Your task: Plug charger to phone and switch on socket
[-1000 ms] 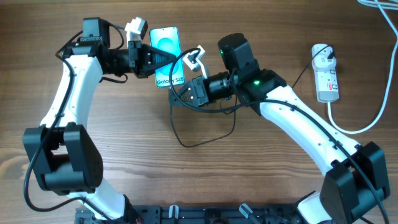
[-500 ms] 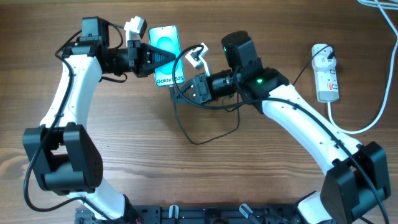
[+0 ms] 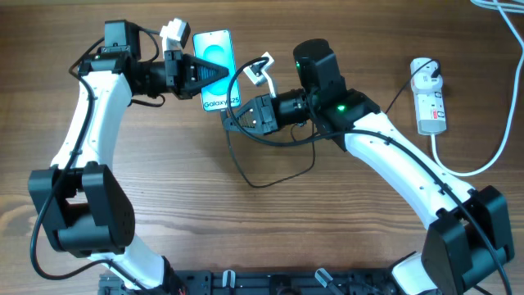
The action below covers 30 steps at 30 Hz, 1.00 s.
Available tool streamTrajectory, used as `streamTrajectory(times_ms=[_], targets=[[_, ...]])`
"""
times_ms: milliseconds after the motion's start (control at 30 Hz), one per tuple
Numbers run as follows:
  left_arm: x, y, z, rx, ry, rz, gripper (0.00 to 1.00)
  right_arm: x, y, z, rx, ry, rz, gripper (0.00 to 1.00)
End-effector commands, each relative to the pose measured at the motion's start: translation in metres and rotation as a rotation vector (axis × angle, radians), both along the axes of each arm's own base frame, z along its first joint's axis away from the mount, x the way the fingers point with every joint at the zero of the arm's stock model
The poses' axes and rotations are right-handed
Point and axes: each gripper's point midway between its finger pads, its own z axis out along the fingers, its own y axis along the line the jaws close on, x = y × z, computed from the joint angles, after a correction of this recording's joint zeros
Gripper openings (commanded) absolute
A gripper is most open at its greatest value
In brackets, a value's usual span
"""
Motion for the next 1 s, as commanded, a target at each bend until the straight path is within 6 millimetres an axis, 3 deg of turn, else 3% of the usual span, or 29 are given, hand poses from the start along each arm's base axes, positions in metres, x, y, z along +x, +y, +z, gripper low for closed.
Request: streamTrajectory(times_ms=[0, 300, 367, 433, 500, 633, 833, 967], targets=[[-0.010, -0.008, 0.010, -0.025, -0.009, -0.028, 0.04, 0.049, -0.013, 0.016, -0.009, -0.158, -0.186, 0.04], [-0.011, -0.008, 0.010, -0.025, 0.008, -0.028, 0.04, 0.062, -0.012, 0.024, 0.005, -0.229, -0.237, 0.04], [-0.011, -0.007, 0.010, -0.025, 0.007, -0.027, 0.04, 0.062, -0.013, 0.022, 0.002, -0.224, -0.236, 0.12], [-0.011, -0.007, 0.010, -0.025, 0.007, -0.027, 0.04, 0.058, -0.014, 0.015, -0.023, -0.180, -0.230, 0.38], [-0.011, -0.007, 0.010, -0.025, 0.006, -0.027, 0.04, 0.054, -0.015, 0.009, -0.044, -0.147, -0.224, 0.49], [-0.009, -0.007, 0.010, -0.021, -0.020, -0.027, 0.04, 0.033, -0.015, 0.004, -0.039, -0.085, -0.128, 0.62], [-0.008, -0.007, 0.010, -0.020, -0.042, -0.027, 0.04, -0.012, -0.010, 0.003, -0.003, 0.007, 0.060, 0.62], [-0.007, -0.008, 0.010, -0.020, -0.044, -0.027, 0.04, -0.020, 0.001, -0.001, -0.025, -0.011, 0.069, 0.62]])
